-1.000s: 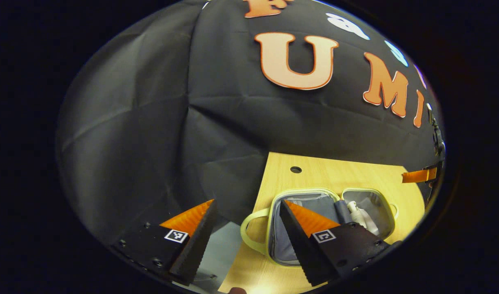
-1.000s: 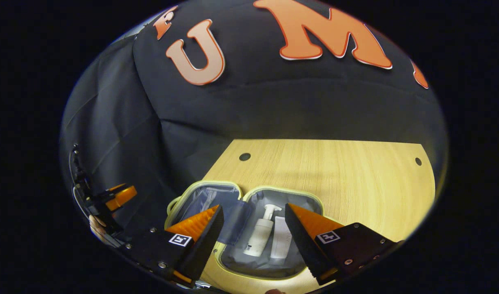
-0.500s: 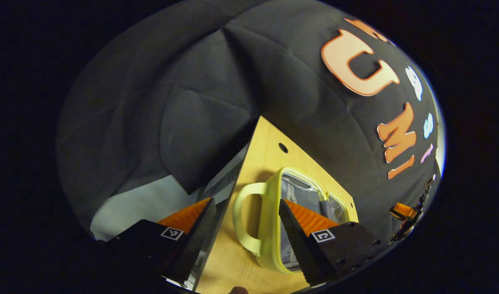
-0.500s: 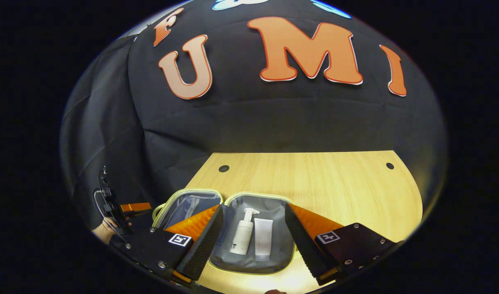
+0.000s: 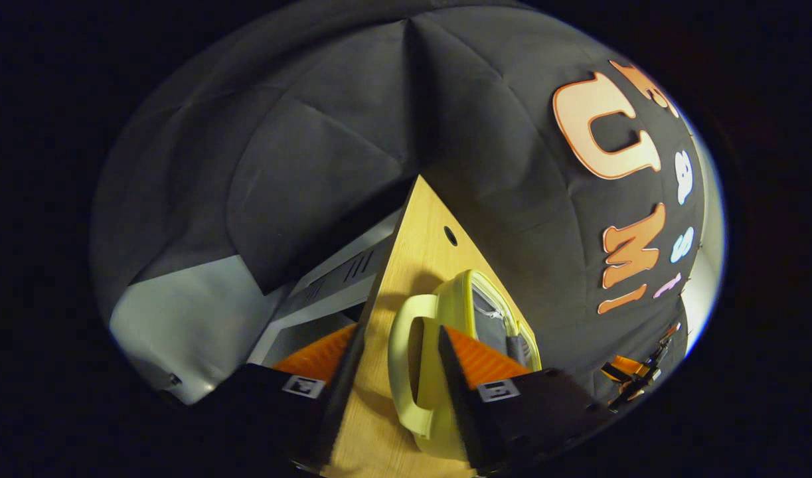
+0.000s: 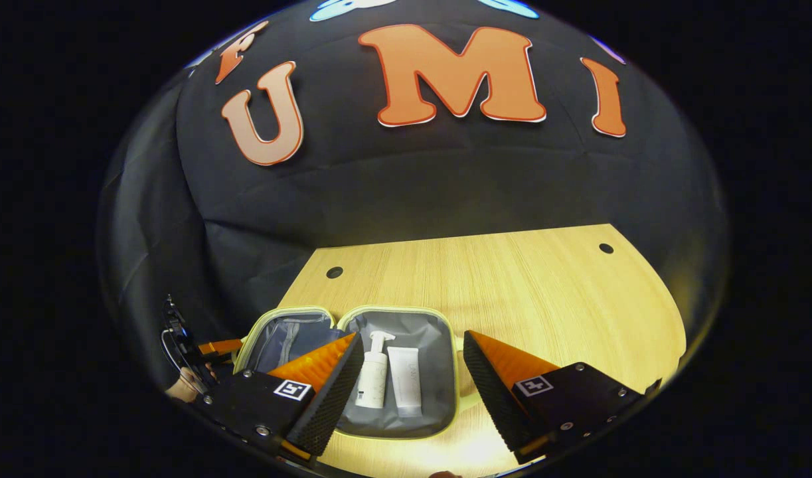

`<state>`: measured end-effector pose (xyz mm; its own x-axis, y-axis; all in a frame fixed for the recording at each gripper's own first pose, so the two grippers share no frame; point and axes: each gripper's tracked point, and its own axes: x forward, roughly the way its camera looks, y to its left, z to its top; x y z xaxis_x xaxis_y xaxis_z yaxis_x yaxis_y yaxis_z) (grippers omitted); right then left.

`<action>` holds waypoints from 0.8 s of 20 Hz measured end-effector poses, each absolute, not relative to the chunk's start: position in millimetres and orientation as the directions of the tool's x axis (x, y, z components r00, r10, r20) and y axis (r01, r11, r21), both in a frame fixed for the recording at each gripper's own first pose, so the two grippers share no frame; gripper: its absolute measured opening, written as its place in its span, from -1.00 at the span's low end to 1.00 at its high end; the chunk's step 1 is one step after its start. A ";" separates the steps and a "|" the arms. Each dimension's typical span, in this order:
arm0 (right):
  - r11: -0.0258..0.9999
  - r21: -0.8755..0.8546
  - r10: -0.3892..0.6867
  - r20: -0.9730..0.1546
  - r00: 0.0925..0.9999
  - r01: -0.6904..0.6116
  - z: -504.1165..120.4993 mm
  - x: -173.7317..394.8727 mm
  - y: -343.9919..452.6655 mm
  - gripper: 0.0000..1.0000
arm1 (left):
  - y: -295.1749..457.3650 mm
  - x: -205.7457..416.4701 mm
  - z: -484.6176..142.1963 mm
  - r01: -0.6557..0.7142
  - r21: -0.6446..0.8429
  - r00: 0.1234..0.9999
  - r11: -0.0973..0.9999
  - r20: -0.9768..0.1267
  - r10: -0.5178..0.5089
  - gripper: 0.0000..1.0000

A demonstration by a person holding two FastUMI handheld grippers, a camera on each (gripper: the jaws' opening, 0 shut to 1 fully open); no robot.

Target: First open the suitcase, pack the skin care products into it, and then close the suitcase.

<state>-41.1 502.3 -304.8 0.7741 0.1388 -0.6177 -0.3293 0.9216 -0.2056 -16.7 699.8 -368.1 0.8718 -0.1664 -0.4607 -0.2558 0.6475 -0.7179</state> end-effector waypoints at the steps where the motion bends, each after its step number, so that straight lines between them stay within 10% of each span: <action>1: 0.924 -0.202 0.136 -0.619 0.773 -0.324 -306.5 -40.6 500.6 0.92 | 696.6 -14.7 -370.8 -0.257 -0.719 0.869 0.646 -0.465 -0.171 0.30; 4: 0.924 -0.210 0.136 -0.600 0.788 -0.320 -300.5 -38.0 497.8 0.92 | 693.8 -11.0 -367.9 -0.273 -0.698 0.865 0.662 -0.479 -0.148 -0.74; 16: 0.924 -0.094 0.261 -0.551 0.793 -0.369 -253.9 -23.2 485.8 0.92 | 616.6 -15.0 -183.2 -0.148 -0.418 0.898 0.896 -0.437 -0.056 -0.84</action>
